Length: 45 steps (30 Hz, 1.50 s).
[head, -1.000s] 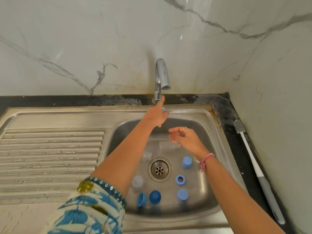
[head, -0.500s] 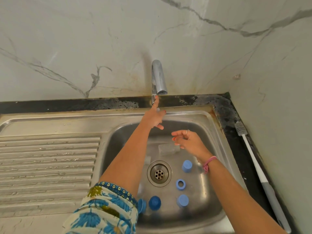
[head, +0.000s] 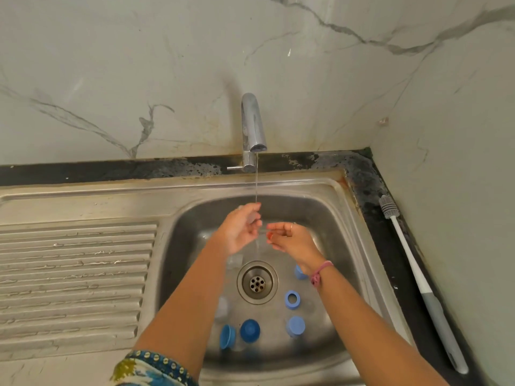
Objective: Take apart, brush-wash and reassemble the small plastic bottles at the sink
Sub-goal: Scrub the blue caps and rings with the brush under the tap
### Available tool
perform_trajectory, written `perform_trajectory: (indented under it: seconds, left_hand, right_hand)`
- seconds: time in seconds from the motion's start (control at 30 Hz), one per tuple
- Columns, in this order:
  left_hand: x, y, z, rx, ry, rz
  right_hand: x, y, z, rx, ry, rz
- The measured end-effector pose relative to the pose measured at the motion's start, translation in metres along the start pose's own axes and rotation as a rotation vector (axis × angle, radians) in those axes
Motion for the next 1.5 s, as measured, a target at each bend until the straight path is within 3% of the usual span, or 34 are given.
perform_trajectory:
  seconds: [0.13, 0.3, 0.4, 0.63, 0.83, 1.0, 1.1, 1.2, 1.33, 1.5]
  left_hand:
    - [-0.011, 0.002, 0.032, 0.079, -0.353, 0.053]
    - [-0.024, 0.003, 0.027, 0.013, -0.028, 0.247]
    - [-0.026, 0.002, 0.020, -0.029, 0.038, 0.312]
    - [-0.024, -0.008, 0.023, -0.034, -0.017, 0.297]
    - [-0.018, -0.021, 0.028, -0.008, -0.105, 0.164]
    - [-0.018, -0.031, 0.024, -0.039, -0.223, 0.100]
    - [-0.021, -0.039, 0.025, -0.076, -0.277, 0.099]
    - [-0.024, -0.048, 0.027, -0.080, -0.297, 0.113]
    - [-0.026, -0.057, 0.028, -0.083, -0.310, 0.114]
    - [-0.027, -0.061, 0.028, -0.125, -0.241, 0.081]
  right_hand:
    - [0.001, 0.005, 0.003, -0.072, 0.143, -0.007]
    - [-0.004, 0.006, -0.006, -0.120, 0.211, 0.017]
    - [-0.005, 0.005, -0.008, -0.137, 0.158, 0.013]
    - [0.013, -0.005, -0.018, -0.205, -0.200, -0.127]
    - [0.031, -0.037, -0.057, -0.446, -0.878, -0.171]
    - [0.029, -0.082, -0.135, -0.788, -1.193, 0.121]
    - [0.009, -0.095, -0.161, -0.823, -1.191, 0.299]
    - [0.002, -0.101, -0.171, -0.847, -1.187, 0.317]
    - [0.009, -0.101, -0.171, -0.774, -1.170, 0.123]
    - [0.043, -0.099, -0.113, -0.430, -1.074, -0.328]
Point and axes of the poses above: each hand's wrist, its own y-axis towards the middle knuckle, its own z-axis out of the palm, x = y × z, the point moved 5 cm from there along y, towards the middle knuckle, and after that the axes turned 3 degrees about x, right-handed, at the moved point
